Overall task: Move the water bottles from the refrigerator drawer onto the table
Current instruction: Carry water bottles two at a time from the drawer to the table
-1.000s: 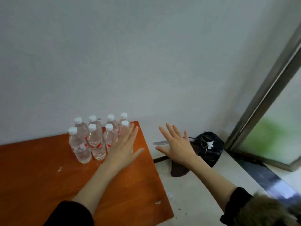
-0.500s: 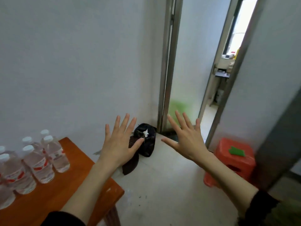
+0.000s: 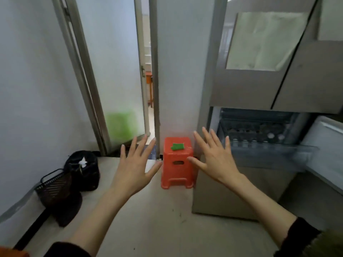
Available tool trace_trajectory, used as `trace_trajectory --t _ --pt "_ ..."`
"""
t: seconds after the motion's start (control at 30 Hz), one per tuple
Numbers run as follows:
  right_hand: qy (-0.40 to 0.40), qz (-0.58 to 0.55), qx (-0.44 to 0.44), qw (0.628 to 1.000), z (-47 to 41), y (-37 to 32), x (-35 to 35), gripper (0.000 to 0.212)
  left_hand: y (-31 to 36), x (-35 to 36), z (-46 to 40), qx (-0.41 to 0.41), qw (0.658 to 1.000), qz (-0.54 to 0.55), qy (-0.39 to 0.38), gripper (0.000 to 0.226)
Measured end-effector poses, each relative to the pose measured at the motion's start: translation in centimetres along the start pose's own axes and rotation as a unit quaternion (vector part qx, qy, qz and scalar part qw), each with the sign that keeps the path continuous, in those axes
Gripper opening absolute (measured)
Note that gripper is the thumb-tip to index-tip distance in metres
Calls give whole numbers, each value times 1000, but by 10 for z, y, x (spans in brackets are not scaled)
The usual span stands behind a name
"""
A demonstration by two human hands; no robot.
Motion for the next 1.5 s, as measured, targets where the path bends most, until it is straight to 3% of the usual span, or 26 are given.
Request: trace_trajectory --t 0.37,0.9,1.13,1.37,1.5 --pt "-45 49 145 987 78 249 -18 80 241 109 -92 109 991 43 -62 67" --pt "-69 19 234 970 59 454 43 74 398 258 -238 194 966 97 -138 69" --pt "-79 -70 239 965 0 525 88 67 438 326 -311 162 938 198 -233 62" --pt "-124 -199 293 927 -20 584 132 62 485 384 -350 114 905 282 -299 58" --pt "-134 -280 348 885 -35 619 153 53 508 418 -375 -27 872 363 -327 51"
Point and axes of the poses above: each hand's wrist, its own z-axis away from the middle knuckle, its own x-axis out of the palm, y = z × x, the point moved 3 cm from there along -z, towards the middle knuckle, and after that the axes turned 7 degrees about -x, right-handed, at the moved point
